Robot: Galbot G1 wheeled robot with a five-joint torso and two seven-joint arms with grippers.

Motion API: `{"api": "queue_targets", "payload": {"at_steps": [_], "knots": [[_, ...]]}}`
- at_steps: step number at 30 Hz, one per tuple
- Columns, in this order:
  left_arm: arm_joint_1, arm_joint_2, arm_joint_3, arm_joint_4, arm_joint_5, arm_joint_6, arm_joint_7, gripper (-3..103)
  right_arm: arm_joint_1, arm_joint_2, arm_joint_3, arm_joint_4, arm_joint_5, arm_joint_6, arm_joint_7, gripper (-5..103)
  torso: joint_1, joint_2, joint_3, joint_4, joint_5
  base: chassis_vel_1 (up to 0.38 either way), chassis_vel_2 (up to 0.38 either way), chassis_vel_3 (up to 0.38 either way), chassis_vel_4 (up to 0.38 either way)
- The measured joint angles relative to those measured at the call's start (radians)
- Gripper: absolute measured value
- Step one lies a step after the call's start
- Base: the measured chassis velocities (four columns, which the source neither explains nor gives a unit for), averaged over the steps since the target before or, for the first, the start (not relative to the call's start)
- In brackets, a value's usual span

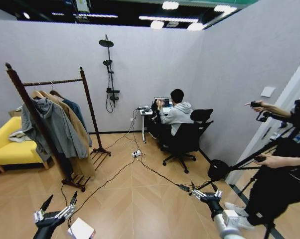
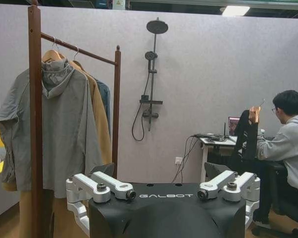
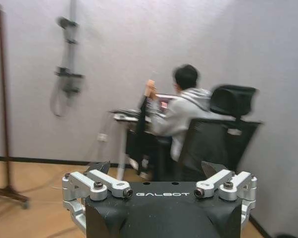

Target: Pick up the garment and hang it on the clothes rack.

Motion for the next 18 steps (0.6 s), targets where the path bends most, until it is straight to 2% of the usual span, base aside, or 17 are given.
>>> {"api": "queue_targets", "payload": {"at_steps": [1,2,3,8,18], "knots": [[0.0,0.0,0.0,0.0,0.0,0.0,0.0,100,0.014,-0.017,-0.004,0.015,0.015,-0.007,-0.054,100,0.0,0.0,0.0,0.0001,0.0,0.0,0.0,0.0,0.0],[0.0,0.0,0.0,0.0,0.0,0.0,0.0,100,0.014,-0.017,-0.004,0.015,0.015,-0.007,-0.054,100,0.0,0.0,0.0,0.0001,0.0,0.0,0.0,0.0,0.0],[0.0,0.0,0.0,0.0,0.0,0.0,0.0,100,0.032,-0.03,-0.011,0.011,0.02,-0.001,-0.091,100,0.0,0.0,0.0,0.0002,0.0,0.0,0.0,0.0,0.0],[0.0,0.0,0.0,0.0,0.0,0.0,0.0,100,0.065,-0.042,-0.035,-0.023,0.033,0.03,-0.14,100,0.0,0.0,0.0,0.0002,0.0003,0.0,0.0,0.0,0.0],[0.0,0.0,0.0,0.0,0.0,0.0,0.0,100,0.067,-0.027,-0.05,-0.014,0.02,0.02,-0.115,100,0.0,0.0,0.0,0.0001,0.0002,0.0,0.0,0.0,0.0]]}}
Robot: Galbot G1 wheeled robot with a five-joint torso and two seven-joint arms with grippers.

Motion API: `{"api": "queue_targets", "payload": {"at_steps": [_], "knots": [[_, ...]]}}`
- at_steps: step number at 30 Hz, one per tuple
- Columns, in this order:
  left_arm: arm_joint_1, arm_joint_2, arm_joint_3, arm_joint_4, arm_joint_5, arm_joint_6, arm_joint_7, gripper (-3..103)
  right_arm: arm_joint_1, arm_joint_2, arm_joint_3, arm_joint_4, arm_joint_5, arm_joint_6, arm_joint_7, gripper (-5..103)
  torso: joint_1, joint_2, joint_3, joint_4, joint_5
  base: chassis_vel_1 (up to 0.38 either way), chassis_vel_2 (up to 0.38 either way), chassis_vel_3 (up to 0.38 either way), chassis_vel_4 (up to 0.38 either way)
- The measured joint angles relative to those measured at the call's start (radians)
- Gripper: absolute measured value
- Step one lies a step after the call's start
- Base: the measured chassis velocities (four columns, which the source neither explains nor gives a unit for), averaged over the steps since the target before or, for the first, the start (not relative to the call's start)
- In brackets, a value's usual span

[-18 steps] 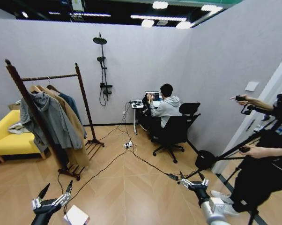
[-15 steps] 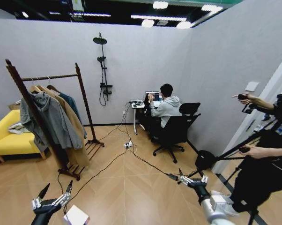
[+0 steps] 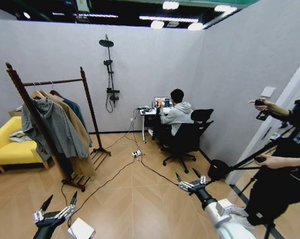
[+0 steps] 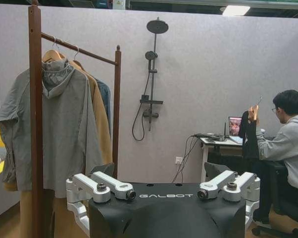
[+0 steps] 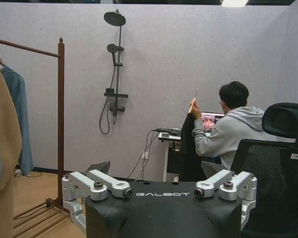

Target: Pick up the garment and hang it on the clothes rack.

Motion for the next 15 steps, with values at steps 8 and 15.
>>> {"api": "queue_targets", "payload": {"at_steps": [8,15], "knots": [[0.0,0.0,0.0,0.0,0.0,0.0,0.0,100,-0.013,0.015,0.01,0.007,-0.031,-0.024,0.08,100,0.0,0.0,0.0,-0.0001,0.0,0.0,0.0,0.0,0.0],[0.0,0.0,0.0,0.0,0.0,0.0,0.0,100,-0.014,0.017,0.018,0.006,-0.033,-0.029,0.091,100,0.0,0.0,0.0,0.0,0.0,0.0,0.0,0.0,0.0]]}}
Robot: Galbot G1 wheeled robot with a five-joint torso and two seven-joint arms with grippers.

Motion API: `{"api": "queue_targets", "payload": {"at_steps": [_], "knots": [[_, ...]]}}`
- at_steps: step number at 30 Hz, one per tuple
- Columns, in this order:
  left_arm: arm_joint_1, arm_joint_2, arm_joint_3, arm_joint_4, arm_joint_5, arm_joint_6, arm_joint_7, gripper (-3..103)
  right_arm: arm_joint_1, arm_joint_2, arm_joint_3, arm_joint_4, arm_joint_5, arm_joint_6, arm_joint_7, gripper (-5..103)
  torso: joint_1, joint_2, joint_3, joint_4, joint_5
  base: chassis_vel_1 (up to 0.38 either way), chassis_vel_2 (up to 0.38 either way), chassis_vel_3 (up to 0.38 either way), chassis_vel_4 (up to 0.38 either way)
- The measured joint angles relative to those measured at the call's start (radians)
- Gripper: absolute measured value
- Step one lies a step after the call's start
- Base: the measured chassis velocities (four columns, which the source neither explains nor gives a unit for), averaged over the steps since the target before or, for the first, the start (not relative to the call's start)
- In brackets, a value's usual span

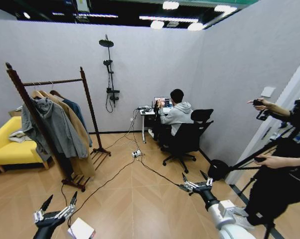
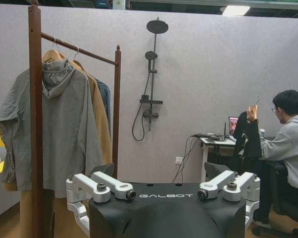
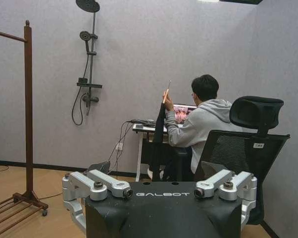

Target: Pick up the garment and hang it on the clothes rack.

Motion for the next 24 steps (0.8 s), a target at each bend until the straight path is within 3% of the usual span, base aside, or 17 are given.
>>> {"api": "queue_targets", "payload": {"at_steps": [24], "knots": [[0.0,0.0,0.0,0.0,0.0,0.0,0.0,100,0.005,0.001,0.002,-0.018,0.008,-0.007,0.004,100,-0.001,0.0,0.0,-0.0001,0.0,-0.007,0.007,0.007,-0.008]]}}
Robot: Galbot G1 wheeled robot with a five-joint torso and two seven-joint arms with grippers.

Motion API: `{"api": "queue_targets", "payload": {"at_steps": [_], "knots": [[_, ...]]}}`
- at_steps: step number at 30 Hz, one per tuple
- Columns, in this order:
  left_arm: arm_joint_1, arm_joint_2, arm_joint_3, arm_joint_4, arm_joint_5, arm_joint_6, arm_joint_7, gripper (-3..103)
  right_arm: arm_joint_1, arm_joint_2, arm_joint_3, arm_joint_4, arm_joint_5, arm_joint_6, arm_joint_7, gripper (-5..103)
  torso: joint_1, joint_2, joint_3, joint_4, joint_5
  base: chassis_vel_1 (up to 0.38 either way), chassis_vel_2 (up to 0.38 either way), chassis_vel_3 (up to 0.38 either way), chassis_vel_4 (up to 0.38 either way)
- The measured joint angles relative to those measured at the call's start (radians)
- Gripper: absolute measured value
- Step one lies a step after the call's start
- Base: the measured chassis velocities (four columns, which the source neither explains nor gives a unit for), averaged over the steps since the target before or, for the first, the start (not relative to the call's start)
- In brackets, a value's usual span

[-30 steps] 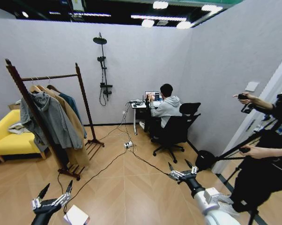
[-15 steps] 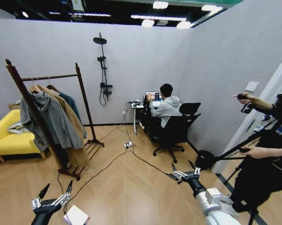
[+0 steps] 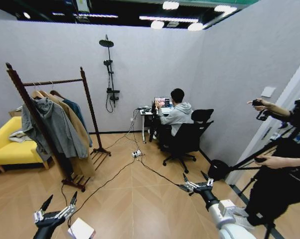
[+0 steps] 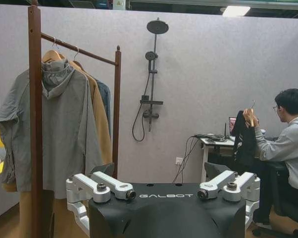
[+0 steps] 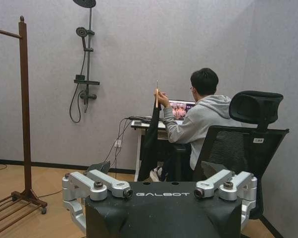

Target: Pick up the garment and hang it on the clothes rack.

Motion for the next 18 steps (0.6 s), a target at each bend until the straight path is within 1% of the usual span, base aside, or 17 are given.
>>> {"api": "queue_targets", "payload": {"at_steps": [5,18], "knots": [[0.0,0.0,0.0,0.0,0.0,0.0,0.0,100,0.001,0.001,-0.005,0.0,-0.001,-0.001,0.0,100,0.0,0.0,0.0,0.0001,0.0,-0.124,0.133,0.134,-0.14],[0.0,0.0,0.0,0.0,0.0,0.0,0.0,100,0.0,0.005,-0.01,-0.001,-0.005,-0.003,-0.004,100,0.001,0.0,0.0,0.0001,0.0,-0.202,0.197,0.192,-0.182]]}}
